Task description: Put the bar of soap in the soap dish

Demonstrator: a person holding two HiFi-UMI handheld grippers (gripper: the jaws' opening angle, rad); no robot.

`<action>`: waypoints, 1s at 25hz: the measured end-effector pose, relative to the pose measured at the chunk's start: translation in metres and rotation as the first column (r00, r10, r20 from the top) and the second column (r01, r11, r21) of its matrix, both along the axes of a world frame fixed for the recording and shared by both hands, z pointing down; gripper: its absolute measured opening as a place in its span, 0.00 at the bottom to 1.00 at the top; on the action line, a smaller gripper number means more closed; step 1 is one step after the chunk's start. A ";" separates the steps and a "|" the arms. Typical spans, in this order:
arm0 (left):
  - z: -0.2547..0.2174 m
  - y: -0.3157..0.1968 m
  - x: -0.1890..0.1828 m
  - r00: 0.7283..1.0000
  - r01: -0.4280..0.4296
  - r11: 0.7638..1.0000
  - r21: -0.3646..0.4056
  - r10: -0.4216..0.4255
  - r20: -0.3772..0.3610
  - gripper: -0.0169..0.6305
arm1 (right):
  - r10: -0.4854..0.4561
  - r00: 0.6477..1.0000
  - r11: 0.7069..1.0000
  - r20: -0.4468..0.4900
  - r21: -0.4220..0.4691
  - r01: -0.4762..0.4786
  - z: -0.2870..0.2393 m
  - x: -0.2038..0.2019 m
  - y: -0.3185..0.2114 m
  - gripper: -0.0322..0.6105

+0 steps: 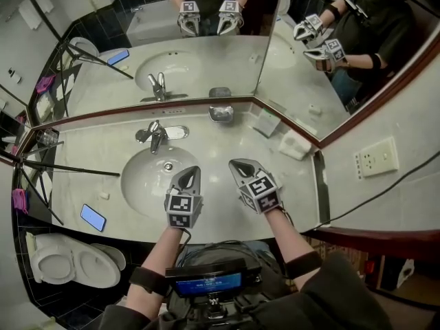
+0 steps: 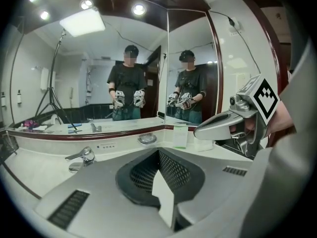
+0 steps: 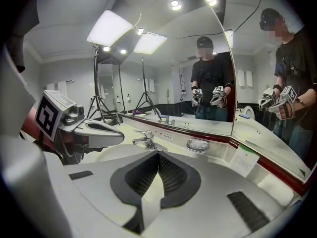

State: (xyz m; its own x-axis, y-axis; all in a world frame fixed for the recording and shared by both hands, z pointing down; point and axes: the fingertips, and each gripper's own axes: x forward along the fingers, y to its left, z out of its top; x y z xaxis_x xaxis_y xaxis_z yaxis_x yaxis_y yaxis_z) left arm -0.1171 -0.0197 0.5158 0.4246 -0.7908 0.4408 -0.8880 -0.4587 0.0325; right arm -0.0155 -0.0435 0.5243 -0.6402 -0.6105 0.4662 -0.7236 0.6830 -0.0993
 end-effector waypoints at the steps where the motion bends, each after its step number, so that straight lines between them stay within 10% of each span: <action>1: 0.001 0.000 0.002 1.000 -0.006 1.000 -0.001 0.006 0.002 0.03 | 0.003 1.000 1.000 -0.001 -0.001 -0.003 0.001 0.001 0.001 0.08; 14: 0.006 -0.006 0.040 0.995 -0.094 0.995 -0.017 0.094 0.012 0.03 | 0.088 0.995 0.996 -0.044 -0.019 -0.089 0.019 0.040 0.001 0.08; 25: 0.028 -0.010 0.091 0.977 -0.209 0.976 -0.054 0.210 0.025 0.03 | 0.090 0.894 0.976 -0.438 -0.141 -0.167 0.104 0.135 0.014 0.32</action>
